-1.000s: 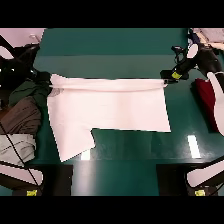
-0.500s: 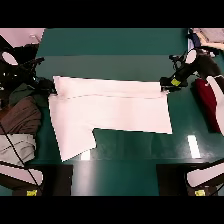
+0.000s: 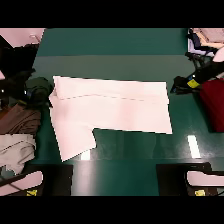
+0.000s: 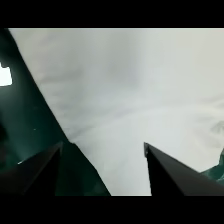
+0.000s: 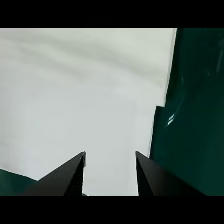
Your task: Fold the shirts.
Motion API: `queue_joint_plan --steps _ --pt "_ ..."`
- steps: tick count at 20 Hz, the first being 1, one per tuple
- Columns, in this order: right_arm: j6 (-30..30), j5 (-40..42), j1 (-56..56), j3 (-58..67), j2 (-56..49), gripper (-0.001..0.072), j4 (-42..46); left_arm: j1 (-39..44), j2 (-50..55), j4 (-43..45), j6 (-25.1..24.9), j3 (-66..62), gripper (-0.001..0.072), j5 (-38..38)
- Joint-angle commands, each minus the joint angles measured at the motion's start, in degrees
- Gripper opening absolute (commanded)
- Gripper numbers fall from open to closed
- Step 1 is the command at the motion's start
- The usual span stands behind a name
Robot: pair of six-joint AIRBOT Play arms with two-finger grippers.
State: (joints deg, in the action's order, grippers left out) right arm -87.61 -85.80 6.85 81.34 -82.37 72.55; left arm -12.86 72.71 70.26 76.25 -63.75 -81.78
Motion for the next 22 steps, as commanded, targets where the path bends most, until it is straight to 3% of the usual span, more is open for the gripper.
queue_joint_plan --steps 1,9,13,18,19,20,22 --pt "0.7 1.3 2.8 -8.4 5.7 0.0369 -1.1 -0.1 -9.1 -0.5 0.3 14.3 0.0599 2.2" --pt "1.8 4.9 3.1 -17.6 13.3 0.0369 -1.1 -0.1 -13.5 -2.4 2.8 30.5 0.0598 8.2" --pt "1.8 5.0 3.1 -17.6 15.1 0.0368 -1.1 -0.1 -13.5 -6.3 3.2 31.9 0.0598 13.5" --pt "4.0 2.6 3.2 -18.0 17.3 0.0366 -1.0 -0.1 -13.5 -9.0 3.3 31.9 0.0595 14.0" --pt "4.6 1.9 3.4 -19.0 17.8 0.0366 -1.0 -0.1 -13.5 -9.0 3.2 31.9 0.0361 13.3" --pt "4.8 1.7 4.1 -20.8 18.3 0.0366 -1.1 -0.1 -13.5 -9.0 2.4 31.9 0.0028 12.8" --pt "5.3 1.8 6.7 -25.4 19.5 0.0366 -1.1 -0.1 -13.5 -9.0 2.2 31.6 0.0032 11.8"
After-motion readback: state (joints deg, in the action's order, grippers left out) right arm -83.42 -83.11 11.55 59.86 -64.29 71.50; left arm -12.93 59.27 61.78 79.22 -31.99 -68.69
